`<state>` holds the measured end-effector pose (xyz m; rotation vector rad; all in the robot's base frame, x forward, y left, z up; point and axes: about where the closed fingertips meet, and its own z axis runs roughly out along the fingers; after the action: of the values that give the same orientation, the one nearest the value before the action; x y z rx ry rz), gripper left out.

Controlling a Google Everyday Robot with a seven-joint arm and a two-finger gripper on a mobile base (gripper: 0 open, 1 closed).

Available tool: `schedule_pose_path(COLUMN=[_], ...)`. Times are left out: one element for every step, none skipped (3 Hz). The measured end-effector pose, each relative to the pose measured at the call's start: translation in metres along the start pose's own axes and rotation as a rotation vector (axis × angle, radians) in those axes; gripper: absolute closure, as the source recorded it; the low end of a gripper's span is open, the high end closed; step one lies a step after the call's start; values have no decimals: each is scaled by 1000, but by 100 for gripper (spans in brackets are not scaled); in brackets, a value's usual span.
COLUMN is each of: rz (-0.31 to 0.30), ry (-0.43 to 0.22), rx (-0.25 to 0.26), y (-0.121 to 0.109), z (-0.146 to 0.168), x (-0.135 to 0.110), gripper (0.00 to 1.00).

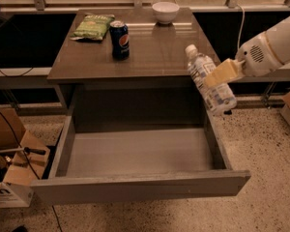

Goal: Pick blue plastic bottle from top drawer and place on counter

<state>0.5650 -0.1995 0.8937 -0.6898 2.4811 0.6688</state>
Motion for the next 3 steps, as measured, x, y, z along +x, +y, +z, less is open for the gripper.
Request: schedule_pose_path(rz=[-41,-12,36], ry=[-74,-142,-170], rx=[23,8,1], y=[-26,-48,-68], z=[-8,19,53], x=[-34,-88,-126], gripper=[100,100,100])
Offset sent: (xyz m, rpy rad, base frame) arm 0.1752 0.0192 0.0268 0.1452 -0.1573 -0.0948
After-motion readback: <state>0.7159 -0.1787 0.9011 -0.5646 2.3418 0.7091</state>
